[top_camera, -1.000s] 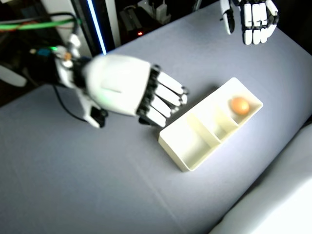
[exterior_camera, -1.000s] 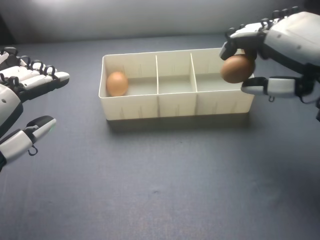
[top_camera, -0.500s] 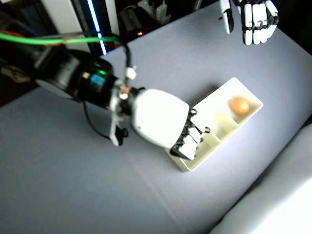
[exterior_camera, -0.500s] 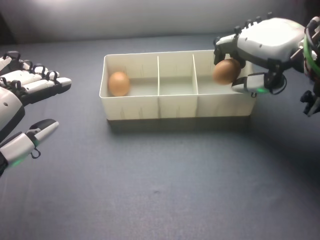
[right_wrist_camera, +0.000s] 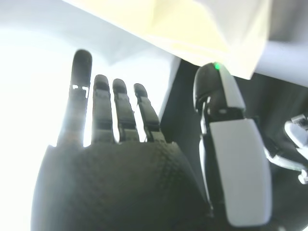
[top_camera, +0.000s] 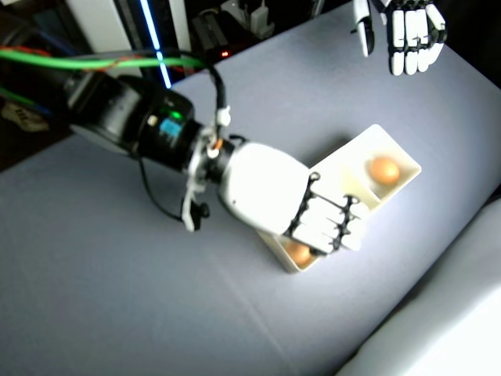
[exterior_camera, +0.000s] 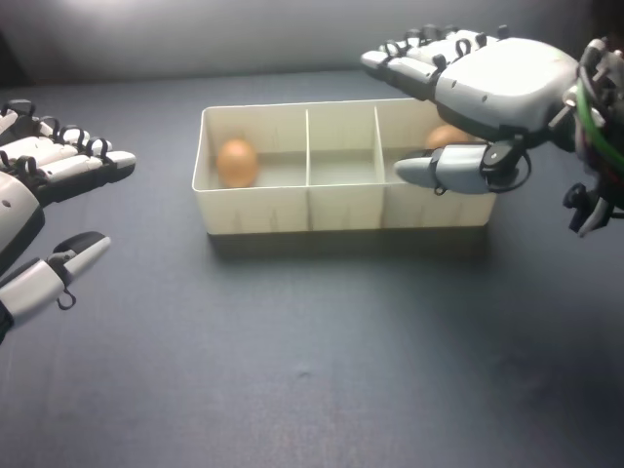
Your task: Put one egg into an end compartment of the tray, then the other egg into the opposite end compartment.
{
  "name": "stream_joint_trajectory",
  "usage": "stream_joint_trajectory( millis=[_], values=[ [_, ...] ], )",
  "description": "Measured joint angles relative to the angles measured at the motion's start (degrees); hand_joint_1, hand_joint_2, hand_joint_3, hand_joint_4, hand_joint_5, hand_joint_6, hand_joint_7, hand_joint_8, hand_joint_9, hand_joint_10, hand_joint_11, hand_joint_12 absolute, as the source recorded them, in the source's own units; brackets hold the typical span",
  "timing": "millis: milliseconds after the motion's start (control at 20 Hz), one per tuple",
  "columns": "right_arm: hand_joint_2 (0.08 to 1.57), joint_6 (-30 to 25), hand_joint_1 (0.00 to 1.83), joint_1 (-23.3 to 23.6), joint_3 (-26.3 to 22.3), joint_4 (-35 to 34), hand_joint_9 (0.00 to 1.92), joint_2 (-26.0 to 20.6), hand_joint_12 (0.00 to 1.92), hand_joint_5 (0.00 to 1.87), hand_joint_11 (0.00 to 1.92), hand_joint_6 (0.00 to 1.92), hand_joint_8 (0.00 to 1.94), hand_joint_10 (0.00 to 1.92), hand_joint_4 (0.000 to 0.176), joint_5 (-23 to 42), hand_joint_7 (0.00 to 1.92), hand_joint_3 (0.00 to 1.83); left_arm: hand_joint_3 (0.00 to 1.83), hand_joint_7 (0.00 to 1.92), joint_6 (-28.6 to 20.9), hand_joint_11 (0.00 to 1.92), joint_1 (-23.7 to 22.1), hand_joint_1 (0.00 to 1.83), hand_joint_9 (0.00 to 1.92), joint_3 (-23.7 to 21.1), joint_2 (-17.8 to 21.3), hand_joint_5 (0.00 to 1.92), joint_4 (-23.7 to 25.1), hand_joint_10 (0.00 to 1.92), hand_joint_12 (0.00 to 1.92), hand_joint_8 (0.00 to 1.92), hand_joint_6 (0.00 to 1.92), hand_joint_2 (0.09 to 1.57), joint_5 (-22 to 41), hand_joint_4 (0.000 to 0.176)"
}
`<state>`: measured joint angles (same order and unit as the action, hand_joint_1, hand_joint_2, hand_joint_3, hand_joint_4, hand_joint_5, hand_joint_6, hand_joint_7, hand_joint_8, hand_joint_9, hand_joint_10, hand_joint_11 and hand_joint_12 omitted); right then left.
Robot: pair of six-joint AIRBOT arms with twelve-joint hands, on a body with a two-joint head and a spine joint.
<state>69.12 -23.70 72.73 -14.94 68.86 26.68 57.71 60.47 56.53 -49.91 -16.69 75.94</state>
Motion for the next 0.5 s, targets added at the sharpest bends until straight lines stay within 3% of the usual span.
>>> stream_joint_trajectory(
  millis=[50, 100, 200, 250, 300, 350, 400, 450, 500],
  values=[
    [1.35, 0.0, 0.36, 0.0, -1.9, 1.4, 0.00, -1.7, 1.90, 0.00, 0.00, 0.00, 0.02, 0.64, 0.000, 1.5, 0.04, 0.01, 0.00, 0.47, -0.1, 0.00, 0.2, 0.64, 0.43, -0.1, 0.0, 0.50, 0.2, 0.01, 1.18, 0.00, 0.00, 1.42, 0.3, 0.000],
    [1.36, -0.2, 0.38, -0.5, -5.4, 2.4, 0.00, -4.9, 1.92, 0.00, 0.00, 0.00, 0.01, 0.82, 0.000, 5.6, 0.01, 0.01, 0.00, 0.45, -0.1, 0.00, 1.1, 0.59, 0.40, -0.6, 0.0, 0.47, 0.2, 0.00, 1.15, 0.00, 0.00, 1.43, 1.3, 0.000],
    [1.36, -1.8, 0.40, -2.4, -9.5, 5.2, 0.00, -9.9, 1.89, 0.00, 0.00, 0.00, 0.00, 0.58, 0.000, 13.0, 0.00, 0.01, 0.00, 0.44, -0.2, 0.00, 2.4, 0.67, 0.39, -1.1, 0.2, 0.44, -0.2, 0.00, 1.15, 0.00, 0.00, 1.41, 2.6, 0.000],
    [1.38, -3.3, 0.35, -4.6, -11.8, 6.4, 0.00, -12.7, 1.86, 0.00, 0.00, 0.00, 0.00, 0.34, 0.020, 17.3, 0.00, 0.02, 0.00, 0.42, -0.5, 0.00, 3.0, 0.67, 0.38, -1.8, 0.4, 0.42, -0.9, 0.00, 1.12, 0.00, 0.00, 1.42, 4.1, 0.000],
    [1.36, -4.0, 0.31, -6.3, -13.1, 7.3, 0.00, -14.2, 1.80, 0.00, 0.00, 0.00, 0.00, 0.07, 0.064, 20.1, 0.00, 0.01, 0.00, 0.41, -0.6, 0.00, 3.7, 0.72, 0.36, -1.8, 0.5, 0.40, -0.7, 0.00, 1.08, 0.00, 0.00, 1.41, 5.5, 0.000],
    [1.37, -4.5, 0.28, -8.2, -14.7, 7.9, 0.00, -15.5, 1.48, 0.00, 0.00, 0.00, 0.00, 0.01, 0.062, 22.5, 0.00, 0.00, 0.00, 0.36, -0.8, 0.00, 4.3, 0.69, 0.31, -2.3, 0.5, 0.35, -1.1, 0.00, 0.98, 0.00, 0.00, 1.42, 6.9, 0.000],
    [1.36, -5.1, 0.29, -10.6, -16.4, 8.3, 0.00, -16.8, 1.42, 0.00, 0.00, 0.00, 0.00, 0.00, 0.056, 26.1, 0.00, 0.00, 0.00, 0.32, -1.2, 0.00, 5.2, 0.67, 0.29, -2.4, 0.5, 0.30, -1.1, 0.00, 0.95, 0.00, 0.00, 1.42, 8.6, 0.000],
    [1.35, -5.8, 0.27, -12.8, -18.1, 9.2, 0.02, -18.1, 1.57, 0.00, 0.00, 0.00, 0.00, 0.01, 0.047, 29.8, 0.00, 0.00, 0.00, 0.28, -1.7, 0.00, 5.8, 0.68, 0.29, -2.7, 0.5, 0.23, -1.9, 0.00, 0.91, 0.00, 0.00, 1.41, 10.1, 0.000],
    [1.34, -5.9, 0.28, -14.0, -18.7, 10.0, 0.02, -18.6, 1.51, 0.00, 0.00, 0.00, 0.00, 0.02, 0.048, 31.7, 0.00, 0.00, 0.00, 0.26, -1.9, 0.00, 6.4, 0.68, 0.28, -2.9, 0.5, 0.18, -2.8, 0.00, 0.89, 0.00, 0.00, 1.39, 11.1, 0.001]
  ],
)
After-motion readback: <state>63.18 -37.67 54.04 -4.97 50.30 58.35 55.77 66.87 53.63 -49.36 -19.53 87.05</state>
